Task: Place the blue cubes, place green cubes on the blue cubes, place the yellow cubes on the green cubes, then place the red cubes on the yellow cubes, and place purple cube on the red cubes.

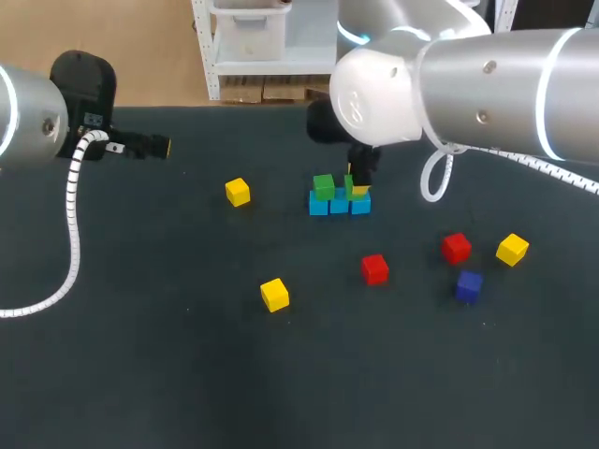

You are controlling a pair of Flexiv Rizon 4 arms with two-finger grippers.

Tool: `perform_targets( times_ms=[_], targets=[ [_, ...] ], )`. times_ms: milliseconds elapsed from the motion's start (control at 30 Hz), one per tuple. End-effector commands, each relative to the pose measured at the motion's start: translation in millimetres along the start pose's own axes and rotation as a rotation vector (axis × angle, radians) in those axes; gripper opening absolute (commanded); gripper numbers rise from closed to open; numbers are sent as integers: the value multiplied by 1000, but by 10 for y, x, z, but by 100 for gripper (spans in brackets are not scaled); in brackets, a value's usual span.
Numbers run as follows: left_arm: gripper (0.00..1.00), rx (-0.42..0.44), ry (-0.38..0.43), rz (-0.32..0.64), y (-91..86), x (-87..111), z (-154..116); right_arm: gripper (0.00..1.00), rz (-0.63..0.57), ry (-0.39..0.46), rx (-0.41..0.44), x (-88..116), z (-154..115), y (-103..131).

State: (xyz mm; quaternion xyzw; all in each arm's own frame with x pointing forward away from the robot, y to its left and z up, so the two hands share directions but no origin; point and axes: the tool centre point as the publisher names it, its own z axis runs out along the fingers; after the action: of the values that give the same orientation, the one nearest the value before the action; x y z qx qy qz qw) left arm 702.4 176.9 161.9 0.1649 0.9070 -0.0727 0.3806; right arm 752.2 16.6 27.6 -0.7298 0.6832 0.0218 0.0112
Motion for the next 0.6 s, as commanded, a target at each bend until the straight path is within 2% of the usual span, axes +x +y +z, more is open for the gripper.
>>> perform_targets(
  times_ms=[33,233,400,467,600],
  targets=[
    [100,5,0,1,12,0,-3,3,-1,-2,4,8,8,23],
    [100,5,0,1,12,0,-3,12,-1,0,2,3,26,25],
    [100,5,0,1,12,0,-3,32,-5,1,1,-3,33,33],
    [100,5,0,1,12,0,-3,45,-3,2,2,1,40,25],
    [100,5,0,1,12,0,-3,52,0,1,0,3,37,22]
  ],
)
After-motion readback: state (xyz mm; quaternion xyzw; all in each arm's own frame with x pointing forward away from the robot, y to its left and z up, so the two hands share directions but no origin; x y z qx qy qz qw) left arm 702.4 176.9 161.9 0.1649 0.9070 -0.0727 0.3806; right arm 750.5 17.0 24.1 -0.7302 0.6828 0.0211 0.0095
